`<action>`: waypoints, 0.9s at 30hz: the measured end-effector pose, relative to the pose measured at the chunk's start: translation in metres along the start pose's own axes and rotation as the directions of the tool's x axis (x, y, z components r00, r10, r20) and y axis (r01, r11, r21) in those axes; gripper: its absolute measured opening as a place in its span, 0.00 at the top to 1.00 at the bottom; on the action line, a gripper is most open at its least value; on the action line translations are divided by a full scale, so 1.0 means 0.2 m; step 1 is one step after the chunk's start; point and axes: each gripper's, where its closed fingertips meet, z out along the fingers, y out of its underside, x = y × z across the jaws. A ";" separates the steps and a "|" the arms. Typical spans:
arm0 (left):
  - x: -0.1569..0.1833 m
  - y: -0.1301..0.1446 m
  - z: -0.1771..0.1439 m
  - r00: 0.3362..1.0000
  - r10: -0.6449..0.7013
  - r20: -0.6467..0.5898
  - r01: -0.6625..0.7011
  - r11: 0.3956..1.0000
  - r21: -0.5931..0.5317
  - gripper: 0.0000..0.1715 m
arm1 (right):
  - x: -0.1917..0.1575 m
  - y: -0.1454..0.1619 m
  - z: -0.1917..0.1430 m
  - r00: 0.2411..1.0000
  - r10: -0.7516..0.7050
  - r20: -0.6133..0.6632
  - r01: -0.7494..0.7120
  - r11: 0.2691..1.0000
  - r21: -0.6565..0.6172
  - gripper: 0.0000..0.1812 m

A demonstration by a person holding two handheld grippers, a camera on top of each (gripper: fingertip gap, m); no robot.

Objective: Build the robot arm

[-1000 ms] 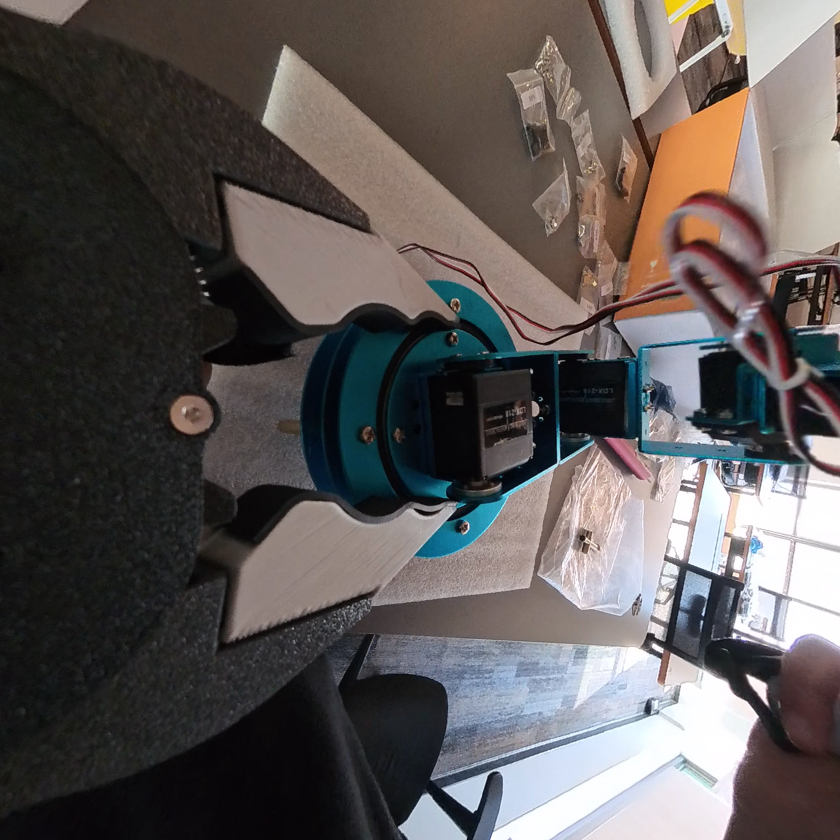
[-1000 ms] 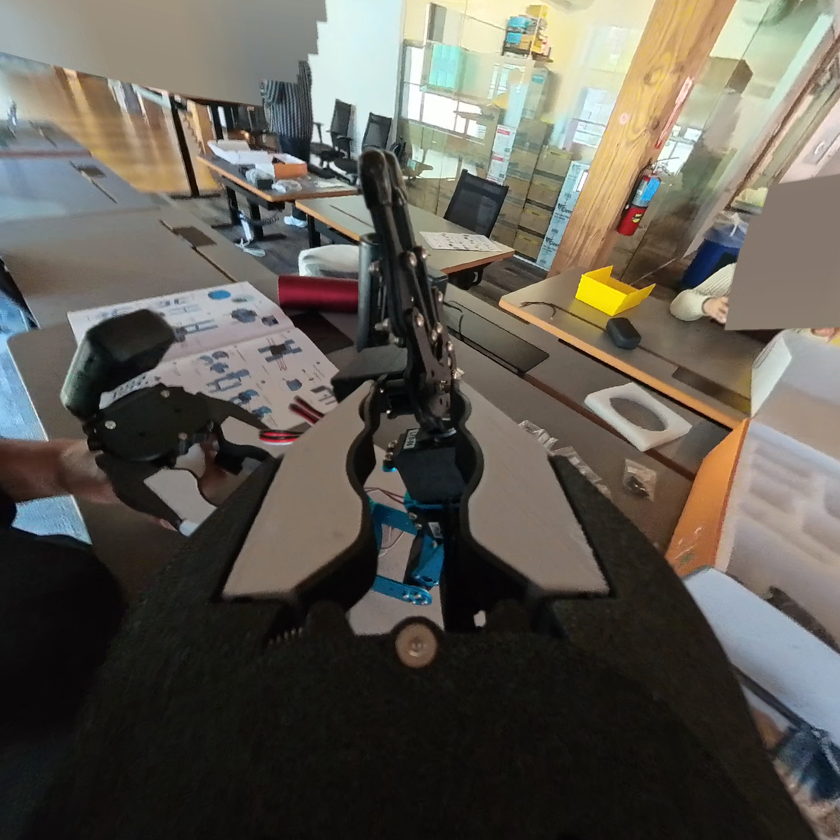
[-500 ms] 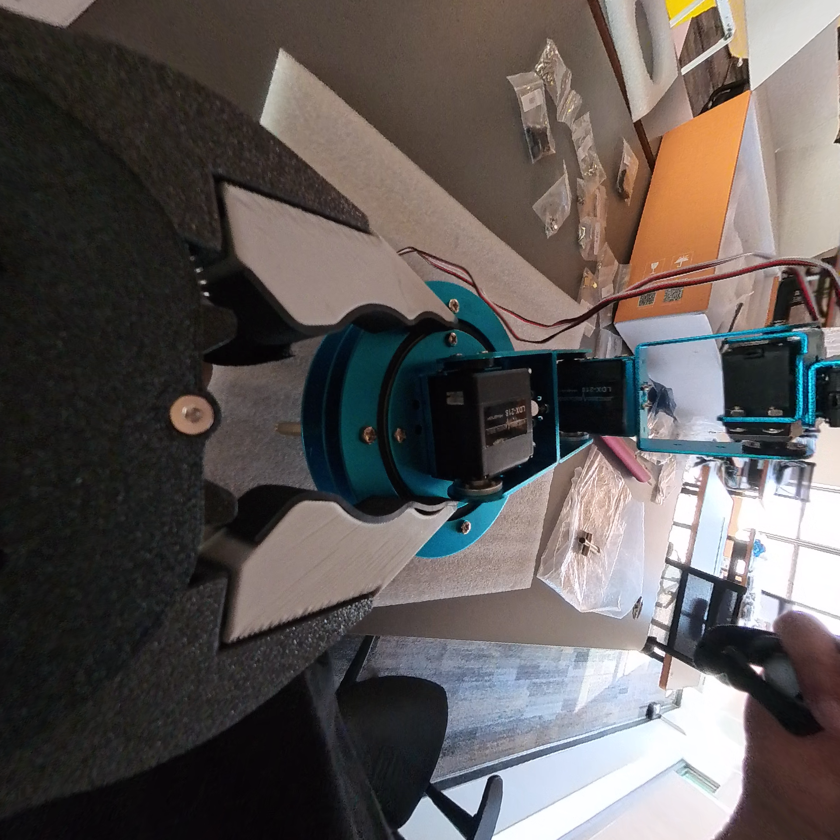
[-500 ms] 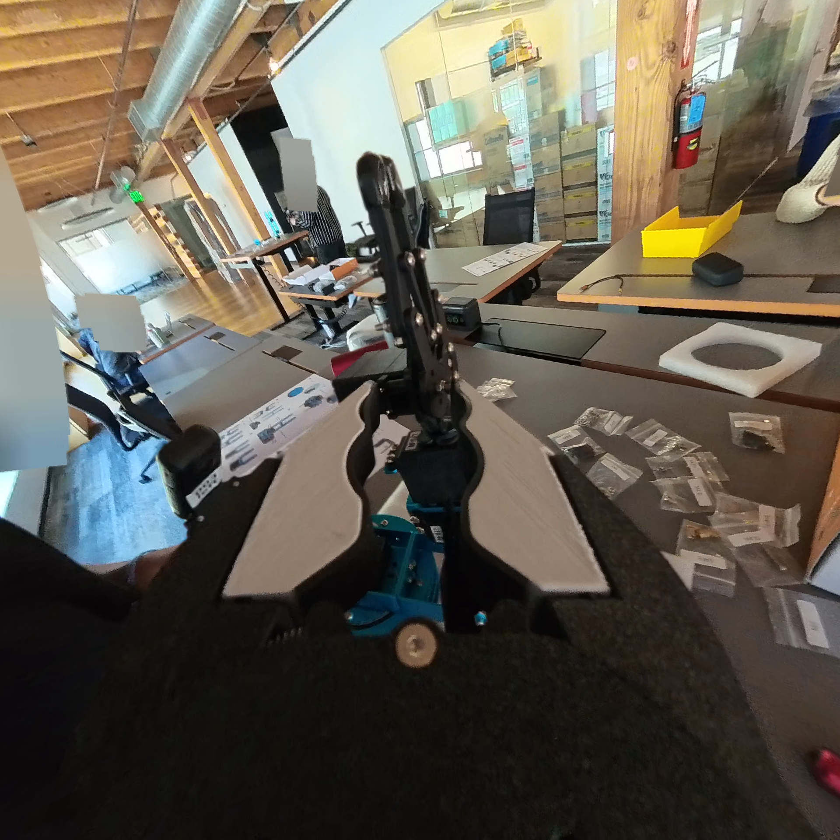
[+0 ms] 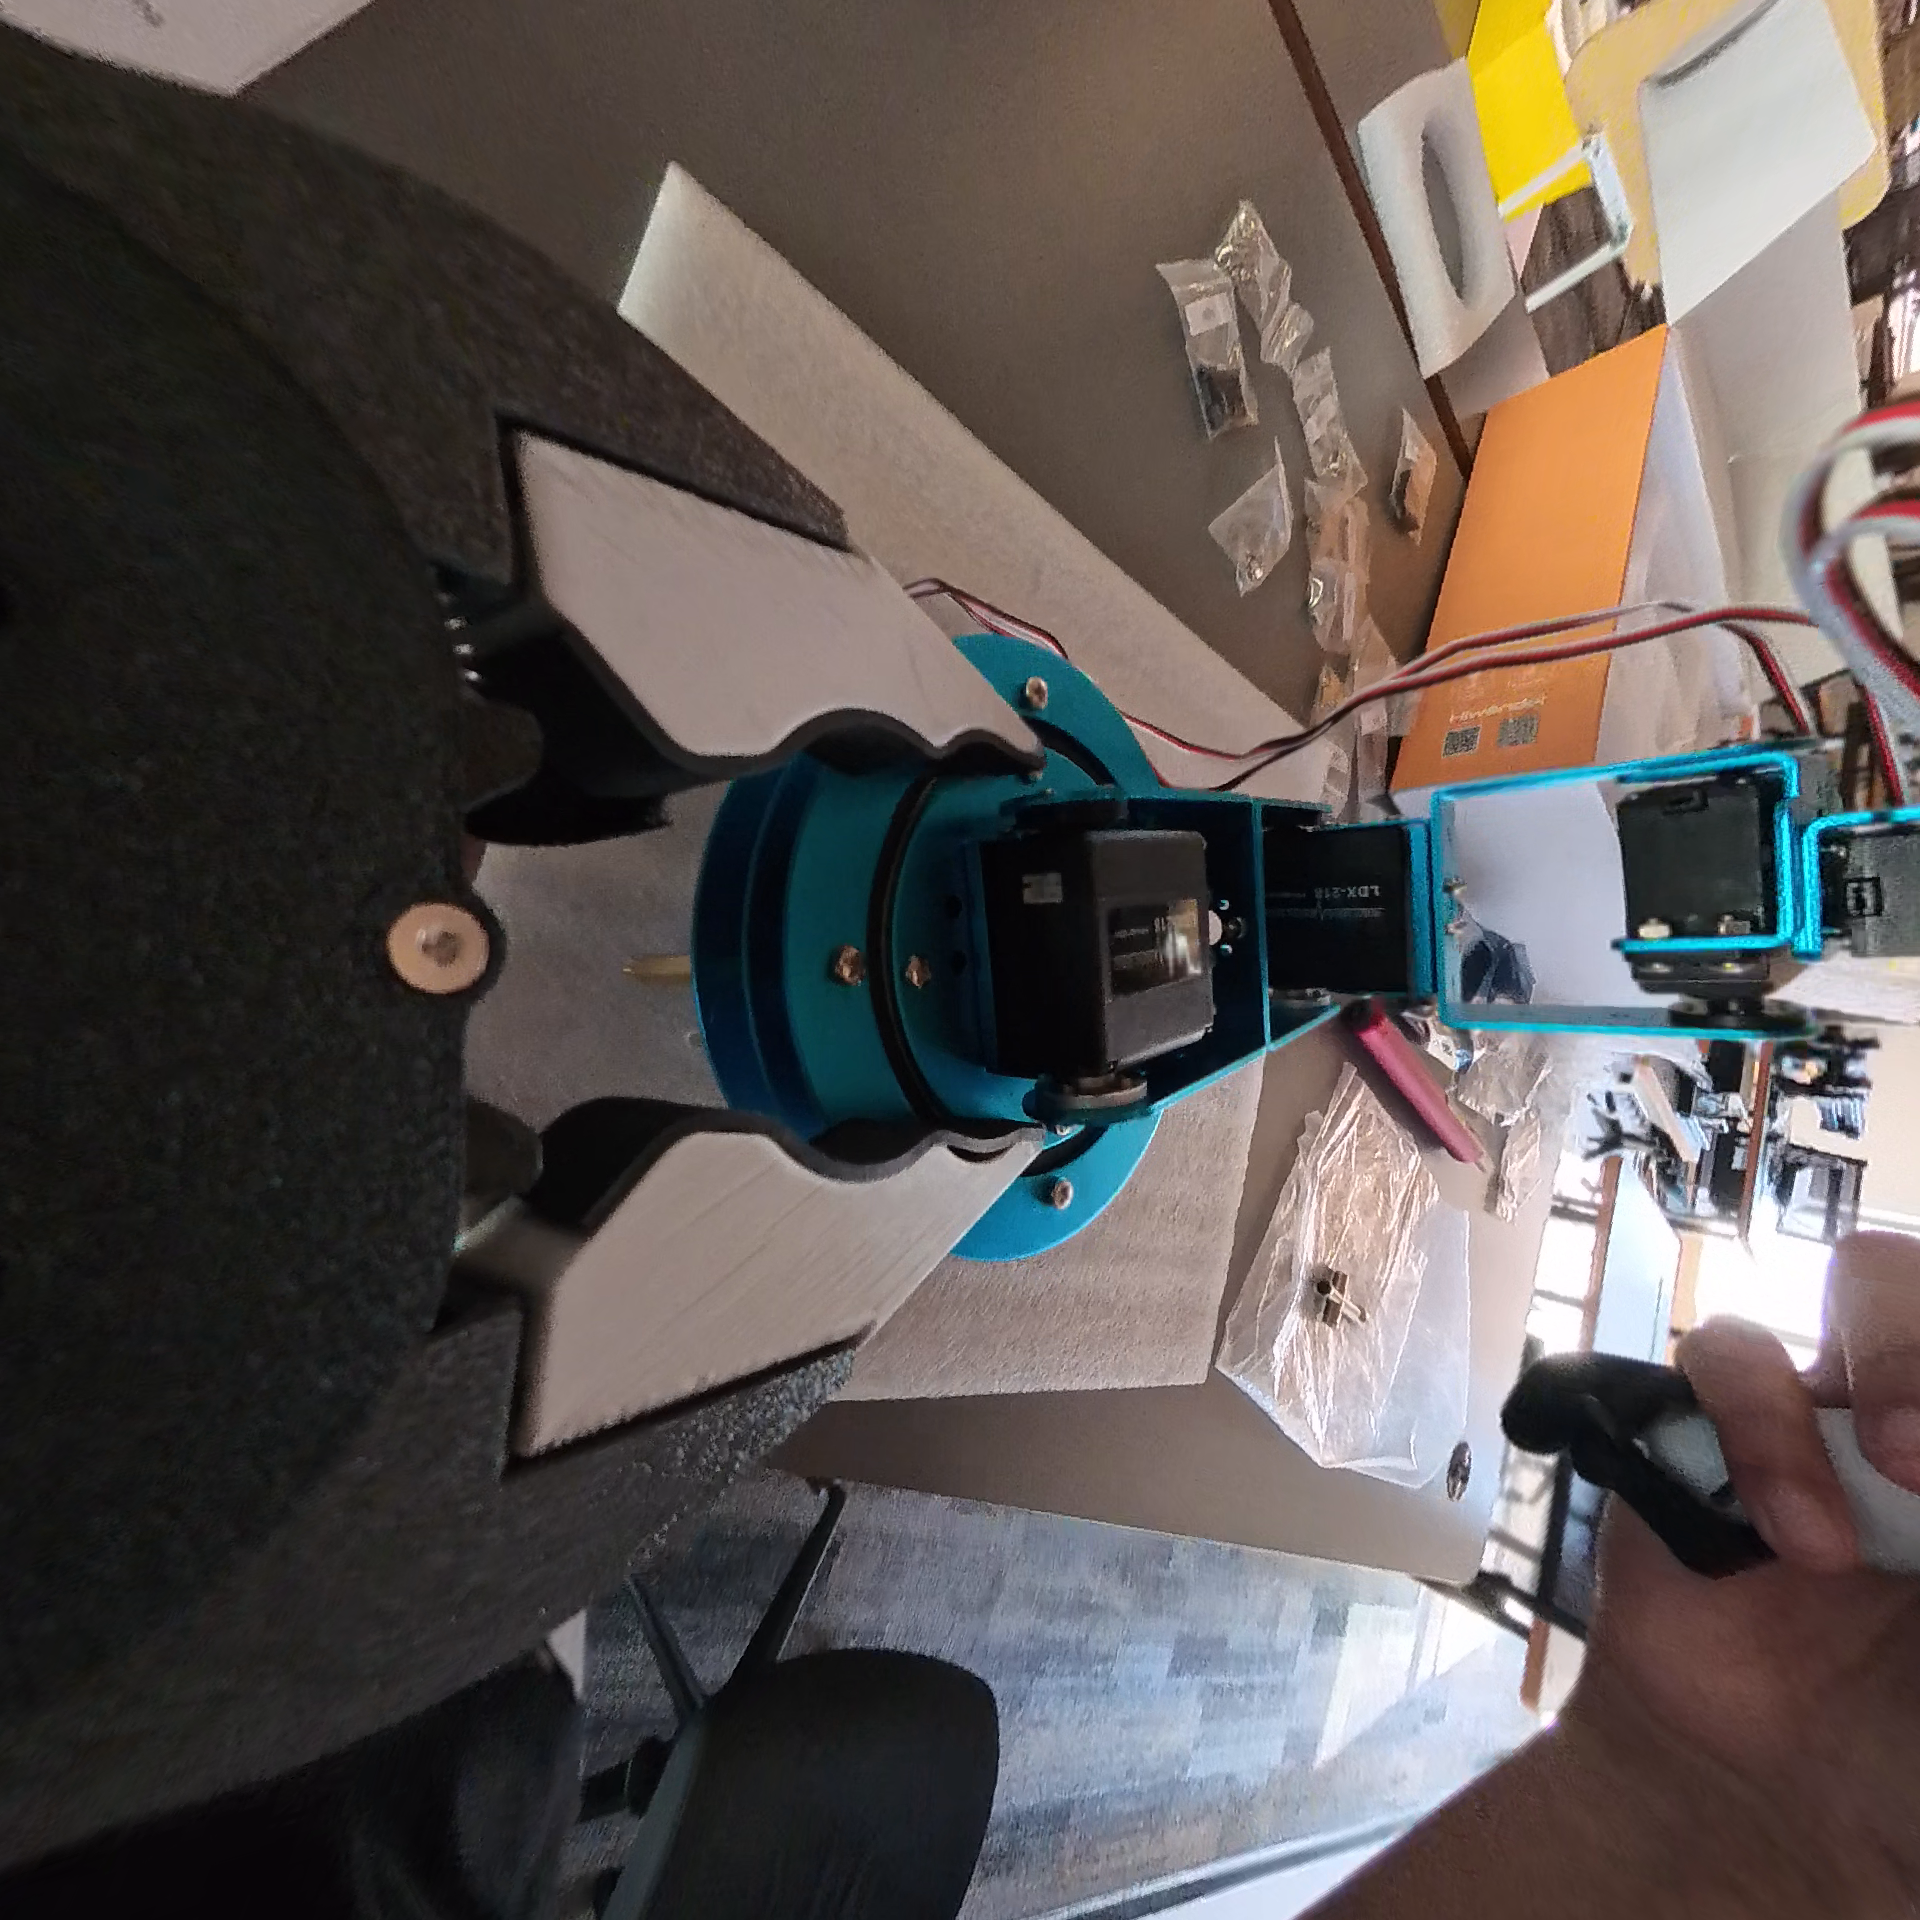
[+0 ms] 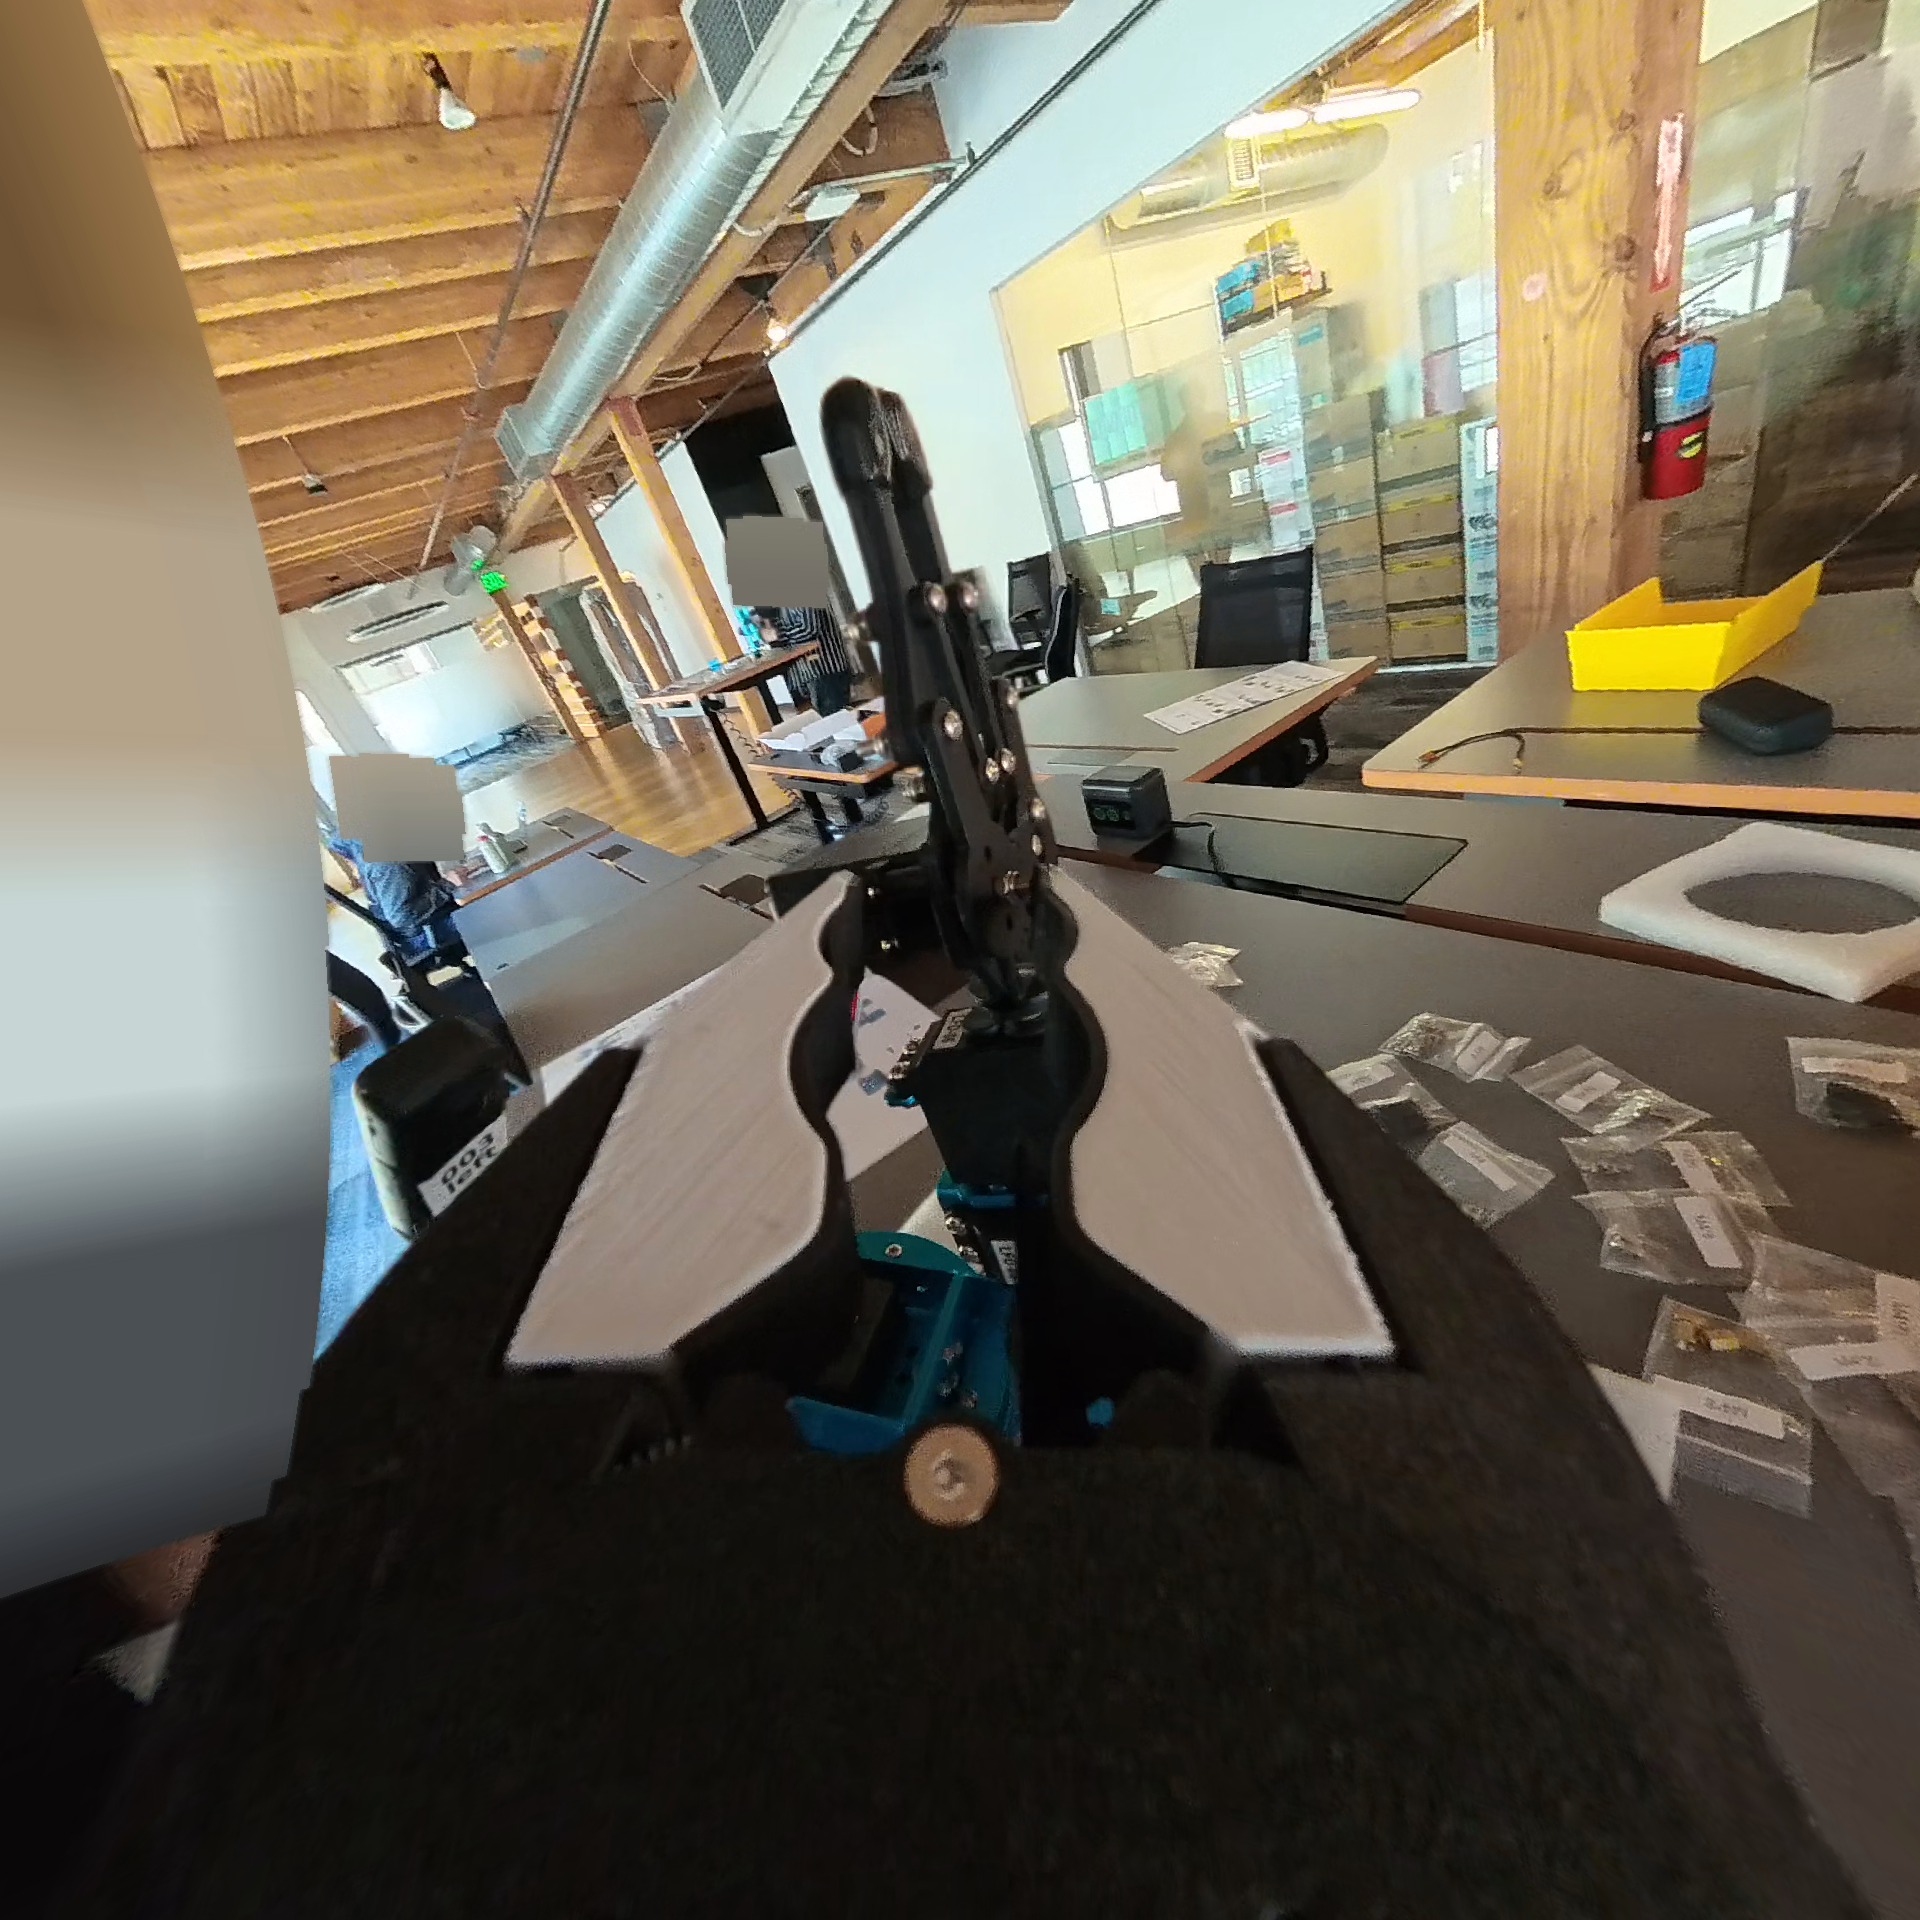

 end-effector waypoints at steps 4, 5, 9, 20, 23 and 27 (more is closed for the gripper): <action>0.03 -0.01 0.01 0.999 0.015 0.052 -0.015 1.000 -0.004 0.61 | 0.01 0.00 -0.01 0.999 0.021 0.034 -0.021 1.000 0.012 0.83; 0.04 -0.02 0.00 0.998 0.003 0.057 -0.003 1.000 0.003 0.60 | 0.02 0.00 -0.02 0.999 0.029 0.033 -0.029 0.999 0.014 0.83; 0.06 -0.19 -0.05 0.996 -0.050 0.070 0.042 0.993 0.107 0.59 | 0.03 0.00 -0.03 1.000 0.016 0.017 -0.016 1.000 0.010 0.83; -0.04 -0.91 0.00 0.987 0.022 0.160 -0.076 0.939 0.337 0.56 | 0.01 -0.01 0.00 0.997 0.024 0.076 -0.028 0.998 0.051 0.83; -0.06 -0.94 0.10 0.991 0.027 0.135 -0.069 0.945 0.321 0.59 | -0.04 0.00 0.02 0.998 -0.025 0.065 0.022 0.999 0.044 0.83; -0.08 -0.97 0.13 0.993 0.024 0.119 -0.065 0.935 0.348 0.70 | -0.10 0.00 0.02 0.996 -0.074 0.059 0.071 0.997 0.042 0.83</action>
